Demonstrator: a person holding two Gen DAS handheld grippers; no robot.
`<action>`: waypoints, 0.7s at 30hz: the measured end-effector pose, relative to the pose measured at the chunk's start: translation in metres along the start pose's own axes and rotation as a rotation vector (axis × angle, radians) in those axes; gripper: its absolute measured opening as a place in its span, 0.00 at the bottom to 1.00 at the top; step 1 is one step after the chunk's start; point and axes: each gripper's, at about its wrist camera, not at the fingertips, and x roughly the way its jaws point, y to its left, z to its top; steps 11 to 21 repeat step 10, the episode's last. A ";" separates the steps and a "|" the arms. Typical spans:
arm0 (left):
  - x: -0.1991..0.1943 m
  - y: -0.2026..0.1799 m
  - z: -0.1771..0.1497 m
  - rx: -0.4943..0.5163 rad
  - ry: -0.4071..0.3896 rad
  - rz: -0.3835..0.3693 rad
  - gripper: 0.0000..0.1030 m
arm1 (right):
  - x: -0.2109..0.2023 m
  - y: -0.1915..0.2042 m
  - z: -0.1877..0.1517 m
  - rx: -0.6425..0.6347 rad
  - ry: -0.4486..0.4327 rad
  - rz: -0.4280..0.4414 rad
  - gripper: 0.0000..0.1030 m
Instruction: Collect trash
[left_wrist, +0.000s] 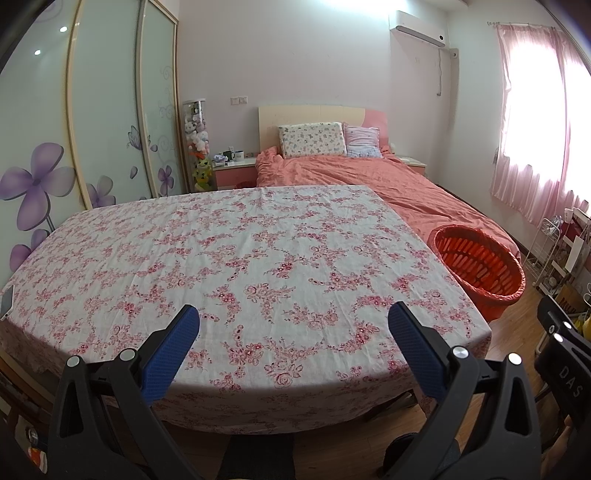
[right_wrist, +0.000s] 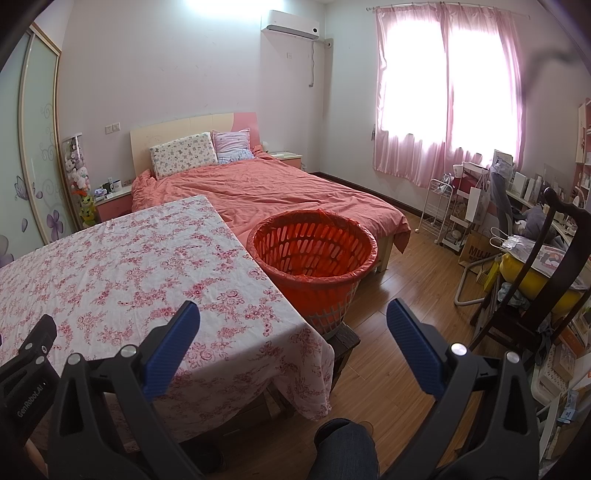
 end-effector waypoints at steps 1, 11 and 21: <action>-0.001 0.001 -0.001 -0.001 0.001 0.001 0.98 | 0.000 0.000 0.000 0.000 0.000 0.000 0.96; -0.001 0.003 -0.002 0.002 0.005 0.000 0.98 | 0.000 0.001 0.001 -0.001 -0.001 -0.001 0.96; -0.001 0.003 -0.002 0.002 0.005 0.000 0.98 | 0.000 0.001 0.001 -0.001 -0.001 -0.001 0.96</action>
